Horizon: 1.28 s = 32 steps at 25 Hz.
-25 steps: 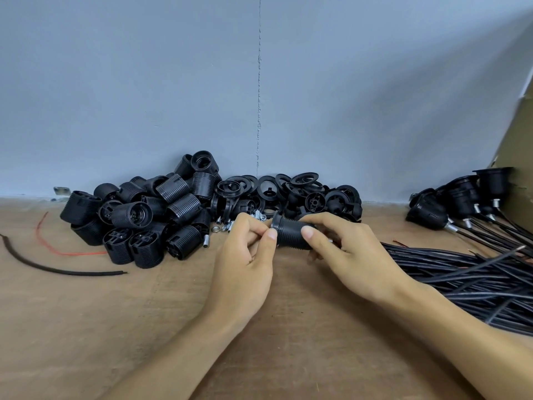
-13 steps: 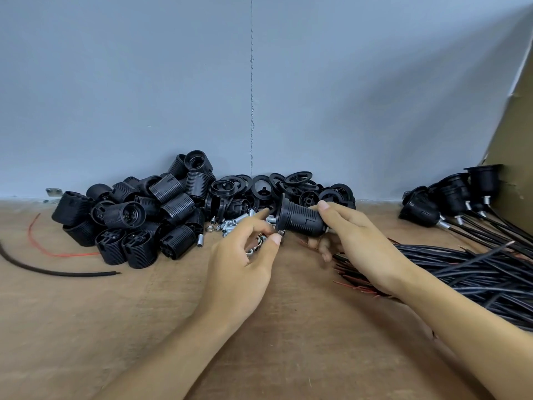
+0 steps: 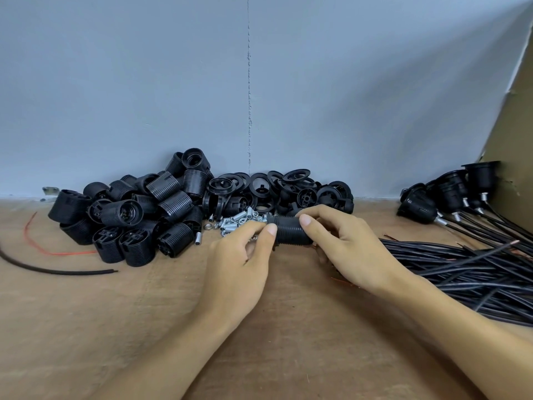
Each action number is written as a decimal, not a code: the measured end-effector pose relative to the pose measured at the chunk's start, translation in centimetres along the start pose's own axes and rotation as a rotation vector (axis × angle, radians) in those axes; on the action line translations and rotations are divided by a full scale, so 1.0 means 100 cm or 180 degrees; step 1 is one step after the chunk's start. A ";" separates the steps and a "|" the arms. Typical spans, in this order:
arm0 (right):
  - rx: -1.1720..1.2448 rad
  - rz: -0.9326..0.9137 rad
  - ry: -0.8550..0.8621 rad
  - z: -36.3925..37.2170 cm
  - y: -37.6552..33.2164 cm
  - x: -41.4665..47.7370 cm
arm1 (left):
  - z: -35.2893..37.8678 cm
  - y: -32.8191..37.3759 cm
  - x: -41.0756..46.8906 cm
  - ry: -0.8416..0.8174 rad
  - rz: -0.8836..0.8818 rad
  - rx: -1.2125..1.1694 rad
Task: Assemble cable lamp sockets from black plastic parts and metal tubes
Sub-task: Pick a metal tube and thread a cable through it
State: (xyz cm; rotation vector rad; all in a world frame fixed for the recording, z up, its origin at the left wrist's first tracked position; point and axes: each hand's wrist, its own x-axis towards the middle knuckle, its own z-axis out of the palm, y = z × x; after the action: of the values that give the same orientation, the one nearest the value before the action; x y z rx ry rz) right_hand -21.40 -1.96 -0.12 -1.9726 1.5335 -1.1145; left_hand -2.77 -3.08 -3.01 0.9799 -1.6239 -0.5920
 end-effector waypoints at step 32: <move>0.0408 -0.0131 -0.0401 -0.012 0.002 0.001 | 0.001 -0.001 -0.001 -0.0096 0.0510 -0.0151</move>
State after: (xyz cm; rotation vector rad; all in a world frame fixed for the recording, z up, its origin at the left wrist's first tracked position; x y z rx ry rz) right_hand -22.48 -1.90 0.52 -1.9562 1.3299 -1.0558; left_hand -2.76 -3.05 -3.21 0.8009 -1.6894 -0.5358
